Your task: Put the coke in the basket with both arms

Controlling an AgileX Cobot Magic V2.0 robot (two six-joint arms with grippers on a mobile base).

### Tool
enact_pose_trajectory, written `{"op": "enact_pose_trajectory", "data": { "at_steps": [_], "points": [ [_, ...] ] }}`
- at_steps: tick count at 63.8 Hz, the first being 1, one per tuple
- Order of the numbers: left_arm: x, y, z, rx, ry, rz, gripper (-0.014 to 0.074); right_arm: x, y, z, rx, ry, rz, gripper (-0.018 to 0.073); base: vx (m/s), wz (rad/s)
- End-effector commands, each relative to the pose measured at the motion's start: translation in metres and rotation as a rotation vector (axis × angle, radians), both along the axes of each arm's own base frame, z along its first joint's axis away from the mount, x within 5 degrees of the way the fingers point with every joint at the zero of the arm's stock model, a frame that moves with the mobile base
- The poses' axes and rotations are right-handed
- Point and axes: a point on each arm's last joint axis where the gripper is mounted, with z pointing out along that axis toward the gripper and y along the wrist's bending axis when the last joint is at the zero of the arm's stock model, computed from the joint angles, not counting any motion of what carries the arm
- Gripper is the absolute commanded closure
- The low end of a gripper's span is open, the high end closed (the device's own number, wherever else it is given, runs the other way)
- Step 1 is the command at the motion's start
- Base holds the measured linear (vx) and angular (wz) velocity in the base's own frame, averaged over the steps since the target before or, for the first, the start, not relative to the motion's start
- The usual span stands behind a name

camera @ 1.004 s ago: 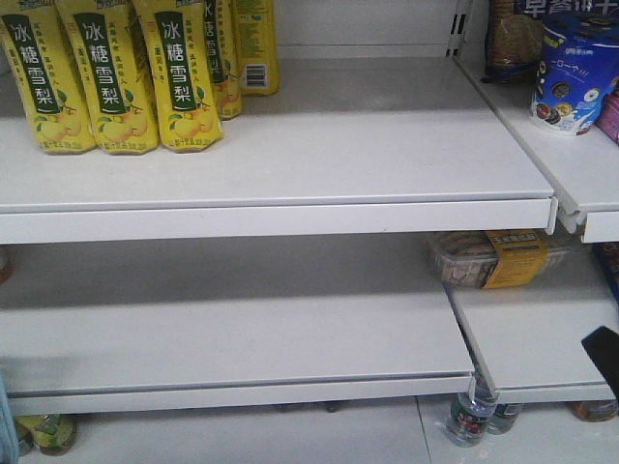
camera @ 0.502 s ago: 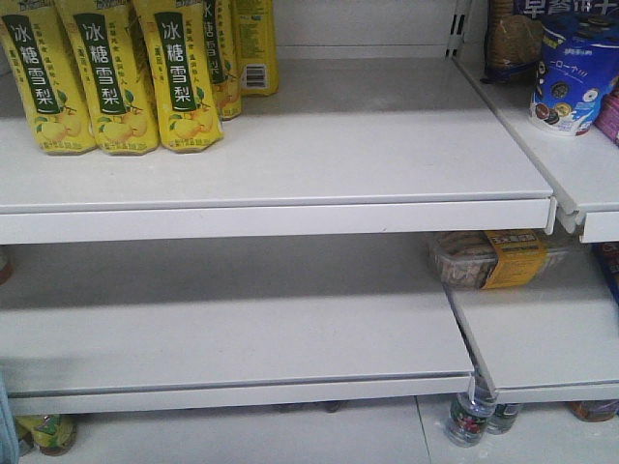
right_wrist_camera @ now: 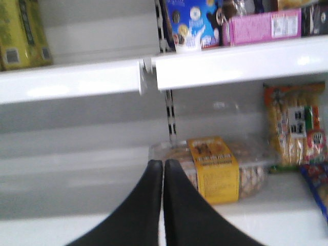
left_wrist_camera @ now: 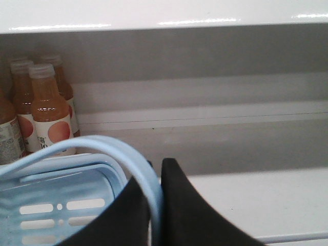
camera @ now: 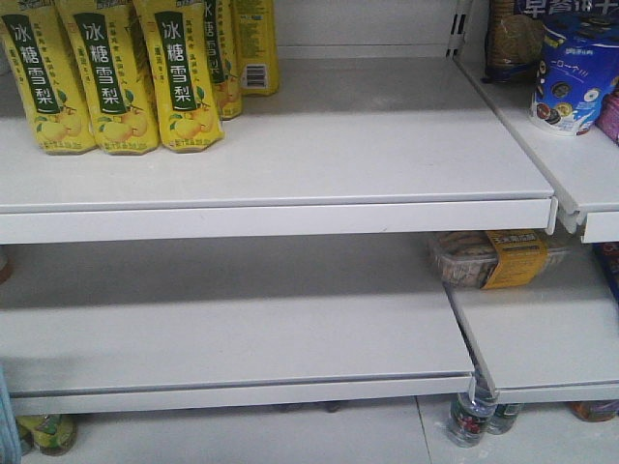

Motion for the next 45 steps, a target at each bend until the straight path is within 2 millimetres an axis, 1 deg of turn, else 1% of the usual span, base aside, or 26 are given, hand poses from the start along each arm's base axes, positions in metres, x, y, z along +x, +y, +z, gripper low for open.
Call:
{"op": "enact_pose_trajectory", "data": {
  "at_steps": [1,12,25,45],
  "points": [
    [-0.002,0.001,0.014,0.077,-0.163,0.011,0.0603,-0.001,0.0,-0.004,0.02,0.005,-0.003,0.0564,0.0,0.0],
    [-0.002,0.001,0.014,0.077,-0.163,0.011,0.0603,-0.001,-0.001,-0.002,0.0,-0.015,-0.007,0.0564,0.0,0.0],
    [-0.002,0.001,0.014,0.077,-0.163,0.011,0.0603,-0.002,0.001,0.007,-0.031,-0.118,0.011,0.0564,0.0,0.0],
    [-0.002,0.001,0.014,0.077,-0.163,0.011,0.0603,-0.002,0.001,0.008,-0.024,-0.13,0.014,0.0564,0.0,0.0]
  ]
}}
